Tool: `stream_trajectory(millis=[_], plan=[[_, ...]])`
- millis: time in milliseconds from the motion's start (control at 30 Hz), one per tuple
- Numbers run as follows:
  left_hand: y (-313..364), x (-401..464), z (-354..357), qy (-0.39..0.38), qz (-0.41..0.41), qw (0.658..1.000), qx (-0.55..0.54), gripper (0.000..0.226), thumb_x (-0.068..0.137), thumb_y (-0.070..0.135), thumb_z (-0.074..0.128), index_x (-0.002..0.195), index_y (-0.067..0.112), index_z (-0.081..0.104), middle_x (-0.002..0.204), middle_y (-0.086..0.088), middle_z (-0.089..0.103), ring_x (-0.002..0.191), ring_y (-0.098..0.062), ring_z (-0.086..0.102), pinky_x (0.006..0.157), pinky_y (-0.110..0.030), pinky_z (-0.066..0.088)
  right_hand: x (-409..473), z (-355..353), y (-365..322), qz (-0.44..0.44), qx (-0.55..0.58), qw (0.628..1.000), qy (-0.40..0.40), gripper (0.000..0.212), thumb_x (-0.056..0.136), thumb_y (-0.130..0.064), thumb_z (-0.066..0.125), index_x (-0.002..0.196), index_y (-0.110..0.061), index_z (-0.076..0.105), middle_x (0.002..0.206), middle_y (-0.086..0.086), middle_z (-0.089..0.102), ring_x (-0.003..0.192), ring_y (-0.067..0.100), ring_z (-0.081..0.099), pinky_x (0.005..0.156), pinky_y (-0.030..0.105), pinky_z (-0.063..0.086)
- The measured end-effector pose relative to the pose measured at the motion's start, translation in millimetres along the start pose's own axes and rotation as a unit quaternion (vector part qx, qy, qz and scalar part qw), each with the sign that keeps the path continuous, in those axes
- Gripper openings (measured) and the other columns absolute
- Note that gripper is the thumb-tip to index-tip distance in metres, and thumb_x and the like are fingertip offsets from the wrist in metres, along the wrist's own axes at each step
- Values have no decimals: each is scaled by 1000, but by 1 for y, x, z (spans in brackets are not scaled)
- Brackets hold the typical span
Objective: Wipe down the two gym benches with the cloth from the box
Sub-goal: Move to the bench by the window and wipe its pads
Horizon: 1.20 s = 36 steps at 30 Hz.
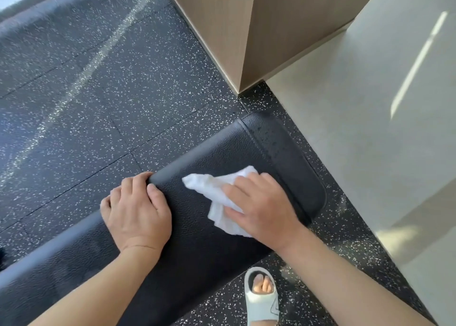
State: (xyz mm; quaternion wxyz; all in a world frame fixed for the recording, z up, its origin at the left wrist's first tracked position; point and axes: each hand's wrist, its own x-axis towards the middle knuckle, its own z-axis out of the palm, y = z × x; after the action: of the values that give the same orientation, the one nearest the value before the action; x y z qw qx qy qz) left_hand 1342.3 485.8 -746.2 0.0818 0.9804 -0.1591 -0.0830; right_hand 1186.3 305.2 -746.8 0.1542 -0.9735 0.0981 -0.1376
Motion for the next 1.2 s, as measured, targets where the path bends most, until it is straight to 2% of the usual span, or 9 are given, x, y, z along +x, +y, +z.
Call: stream_trajectory(millis=[167, 500, 667, 767, 867, 933, 1000, 1100, 1200], plan=[[1, 0, 0, 13, -6, 1000, 6, 44, 100, 33, 30, 124, 17, 63, 115, -13, 66, 108, -41, 55, 106, -58, 36, -23, -29, 78, 40, -2, 999, 6, 10, 96, -23, 63, 100, -14, 63, 82, 2, 53, 72, 28, 50, 63, 41, 38], [4, -1, 1, 18, -16, 1000, 14, 40, 100, 33, 29, 121, 18, 60, 115, -14, 64, 108, -42, 55, 104, -58, 35, 124, 0, 102, 142, 19, 989, 26, 18, 95, -32, 54, 96, -15, 61, 84, -1, 58, 74, 25, 52, 65, 36, 38], [6, -3, 0, 21, -30, 999, 15, 40, 100, 33, 30, 122, 18, 60, 116, -15, 64, 108, -43, 54, 104, -59, 36, 28, -22, 83, 120, 41, 992, 3, 22, 99, -29, 54, 108, -11, 63, 97, 3, 61, 85, 27, 53, 72, 42, 42], [9, -3, -2, 16, -34, 999, 12, 42, 99, 33, 30, 122, 16, 60, 116, -17, 64, 108, -43, 55, 104, -60, 37, -63, -39, 67, 101, 31, 994, 4, 14, 95, -23, 62, 105, -15, 57, 87, 4, 57, 76, 30, 52, 66, 43, 43], [10, -3, -3, 16, -36, 999, 12, 44, 99, 33, 30, 123, 16, 62, 115, -17, 65, 109, -43, 55, 104, -60, 36, -84, -39, 65, 100, -1, 995, -4, 18, 89, -19, 68, 103, -15, 57, 84, 4, 56, 71, 28, 50, 60, 43, 43], [9, -3, -5, 14, -27, 1000, 6, 44, 100, 33, 29, 123, 16, 63, 115, -17, 65, 109, -43, 55, 105, -59, 36, -57, -36, 64, 107, -10, 994, -5, 12, 90, -20, 66, 96, -11, 63, 84, 5, 57, 71, 30, 52, 61, 42, 42], [7, -2, -5, 9, -20, 1000, 4, 45, 100, 35, 30, 124, 17, 63, 115, -15, 66, 108, -41, 56, 105, -58, 36, -14, -27, 59, 131, -17, 991, -14, 16, 92, -24, 63, 96, -9, 65, 87, 6, 57, 75, 31, 54, 64, 42, 42], [3, 0, -2, 2, -12, 1000, -2, 44, 101, 36, 30, 124, 19, 64, 116, -11, 66, 109, -39, 56, 107, -56, 35, 56, -11, 43, 184, -27, 983, -3, 19, 94, -28, 65, 104, -12, 64, 91, 4, 57, 80, 27, 53, 68, 39, 40], [0, 1, -3, -13, -14, 1000, -9, 44, 101, 37, 31, 124, 21, 64, 117, -8, 67, 110, -37, 57, 108, -55, 34, 114, 9, 17, 226, -54, 973, -14, 20, 97, -34, 59, 96, -14, 64, 96, 5, 59, 87, 28, 56, 73, 40, 38]])
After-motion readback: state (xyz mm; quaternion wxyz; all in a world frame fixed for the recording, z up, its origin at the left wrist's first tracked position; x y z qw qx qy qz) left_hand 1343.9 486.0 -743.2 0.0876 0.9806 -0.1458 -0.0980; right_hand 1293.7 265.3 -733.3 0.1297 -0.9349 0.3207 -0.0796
